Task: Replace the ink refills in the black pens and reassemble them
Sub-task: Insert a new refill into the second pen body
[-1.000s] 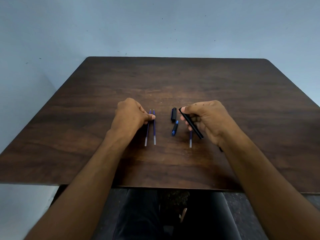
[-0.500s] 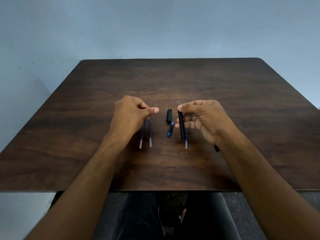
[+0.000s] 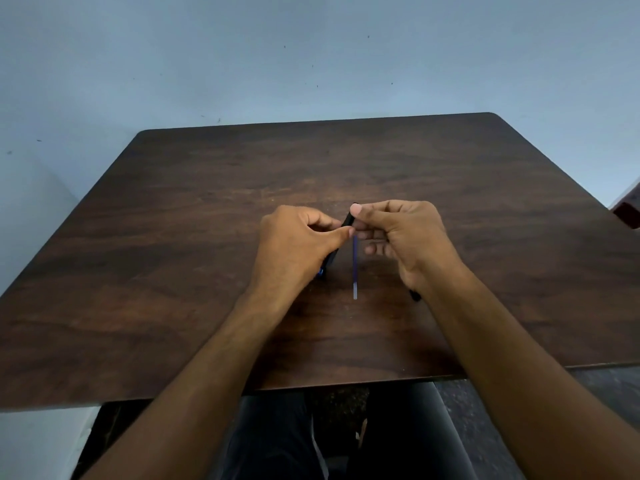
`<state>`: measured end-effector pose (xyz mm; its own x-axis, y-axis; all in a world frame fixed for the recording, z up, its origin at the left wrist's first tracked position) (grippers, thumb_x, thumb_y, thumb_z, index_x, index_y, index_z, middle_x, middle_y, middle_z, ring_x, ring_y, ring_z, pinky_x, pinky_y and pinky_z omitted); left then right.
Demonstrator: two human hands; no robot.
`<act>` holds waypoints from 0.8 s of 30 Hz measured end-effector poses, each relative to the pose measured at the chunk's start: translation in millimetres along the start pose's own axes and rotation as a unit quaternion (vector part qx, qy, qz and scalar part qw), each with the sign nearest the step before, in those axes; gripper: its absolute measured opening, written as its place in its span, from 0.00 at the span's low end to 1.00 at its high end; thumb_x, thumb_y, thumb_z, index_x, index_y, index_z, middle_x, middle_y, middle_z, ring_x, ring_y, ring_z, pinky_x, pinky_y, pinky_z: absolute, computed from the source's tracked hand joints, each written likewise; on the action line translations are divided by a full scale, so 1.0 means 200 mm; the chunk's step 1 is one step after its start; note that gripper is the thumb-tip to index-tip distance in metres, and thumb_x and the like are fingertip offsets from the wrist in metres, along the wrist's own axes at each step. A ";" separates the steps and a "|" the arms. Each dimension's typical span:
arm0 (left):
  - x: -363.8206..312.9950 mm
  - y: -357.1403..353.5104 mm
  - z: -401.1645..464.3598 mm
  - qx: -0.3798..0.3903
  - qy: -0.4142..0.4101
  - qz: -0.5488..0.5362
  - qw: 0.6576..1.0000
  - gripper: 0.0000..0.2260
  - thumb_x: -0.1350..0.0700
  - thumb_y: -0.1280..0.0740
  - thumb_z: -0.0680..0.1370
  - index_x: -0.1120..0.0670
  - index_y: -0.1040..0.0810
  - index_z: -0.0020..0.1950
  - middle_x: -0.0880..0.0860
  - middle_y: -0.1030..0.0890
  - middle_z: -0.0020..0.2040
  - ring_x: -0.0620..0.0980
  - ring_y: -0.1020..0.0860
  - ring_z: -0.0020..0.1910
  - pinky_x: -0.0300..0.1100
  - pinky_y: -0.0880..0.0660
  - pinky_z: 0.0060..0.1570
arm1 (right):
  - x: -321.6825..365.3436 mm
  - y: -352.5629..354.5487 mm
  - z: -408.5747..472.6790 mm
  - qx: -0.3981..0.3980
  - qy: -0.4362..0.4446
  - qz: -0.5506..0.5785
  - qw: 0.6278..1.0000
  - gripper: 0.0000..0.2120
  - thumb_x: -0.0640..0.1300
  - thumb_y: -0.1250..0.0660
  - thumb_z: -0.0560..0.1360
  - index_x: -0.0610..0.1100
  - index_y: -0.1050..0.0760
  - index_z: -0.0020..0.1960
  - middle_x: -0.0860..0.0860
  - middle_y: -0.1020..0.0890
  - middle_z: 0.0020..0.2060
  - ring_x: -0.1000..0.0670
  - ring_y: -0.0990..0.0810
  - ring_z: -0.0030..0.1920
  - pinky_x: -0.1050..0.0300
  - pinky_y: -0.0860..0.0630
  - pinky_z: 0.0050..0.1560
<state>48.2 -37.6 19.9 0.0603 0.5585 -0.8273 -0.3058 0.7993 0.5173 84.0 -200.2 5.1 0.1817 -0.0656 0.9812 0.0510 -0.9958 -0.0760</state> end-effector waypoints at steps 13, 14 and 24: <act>0.04 0.05 0.04 0.002 0.006 0.038 0.999 0.07 0.50 0.21 0.70 0.47 0.13 0.47 0.38 0.19 0.33 0.30 0.20 0.36 0.24 0.27 0.31 | -0.05 -0.08 0.13 -0.029 -0.056 -0.545 0.836 0.21 0.55 0.20 0.68 0.43 0.27 0.36 0.46 0.20 0.36 0.45 0.19 0.37 0.55 0.27 0.30; 0.04 0.05 0.04 0.000 0.003 0.038 0.999 0.07 0.50 0.21 0.70 0.47 0.13 0.46 0.38 0.19 0.33 0.30 0.20 0.36 0.24 0.27 0.31 | -0.06 -0.09 0.13 -0.034 -0.056 -0.554 0.830 0.21 0.54 0.20 0.68 0.44 0.29 0.36 0.46 0.22 0.36 0.46 0.20 0.37 0.55 0.29 0.28; 0.06 0.05 0.04 0.013 0.014 0.029 0.999 0.05 0.49 0.21 0.70 0.45 0.13 0.43 0.40 0.16 0.33 0.34 0.18 0.34 0.27 0.25 0.31 | -0.01 -0.11 0.14 -0.010 -0.079 -0.579 0.812 0.18 0.51 0.23 0.71 0.43 0.28 0.37 0.46 0.21 0.36 0.47 0.22 0.35 0.54 0.29 0.28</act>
<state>53.7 -20.3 17.5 0.0162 0.5973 -0.8019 -0.2832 0.7719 0.5692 109.0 -175.9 0.2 0.1469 0.9218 0.3587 0.2616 -0.3860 0.8846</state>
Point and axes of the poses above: each hand's wrist, its own z-axis towards the middle knuckle, its own y-axis out of the back of the hand, x = y × z, the point moved 5 cm from there along z, towards the middle knuckle
